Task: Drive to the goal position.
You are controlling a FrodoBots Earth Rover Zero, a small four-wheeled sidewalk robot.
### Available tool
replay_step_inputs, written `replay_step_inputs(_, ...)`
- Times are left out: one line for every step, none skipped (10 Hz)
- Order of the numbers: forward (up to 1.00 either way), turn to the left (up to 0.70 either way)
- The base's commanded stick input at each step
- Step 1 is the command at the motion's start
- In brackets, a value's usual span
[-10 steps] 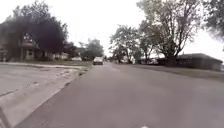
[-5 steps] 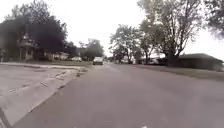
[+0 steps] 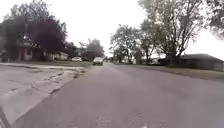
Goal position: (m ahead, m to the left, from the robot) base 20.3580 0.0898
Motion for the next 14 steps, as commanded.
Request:
replay_step_inputs(0.7, 0.0)
replay_step_inputs(0.7, 0.0)
replay_step_inputs(0.7, 0.12)
replay_step_inputs(0.7, 0.32)
replay_step_inputs(0.7, 0.35)
replay_step_inputs(0.7, 0.35)
replay_step_inputs(0.7, 0.2)
replay_step_inputs(0.7, 0.0)
replay_step_inputs(0.7, 0.0)
replay_step_inputs(0.7, 0.0)
replay_step_inputs(0.7, 0.0)
replay_step_inputs(0.7, 0.0)
replay_step_inputs(0.7, -0.11)
replay_step_inputs(0.7, -0.22)
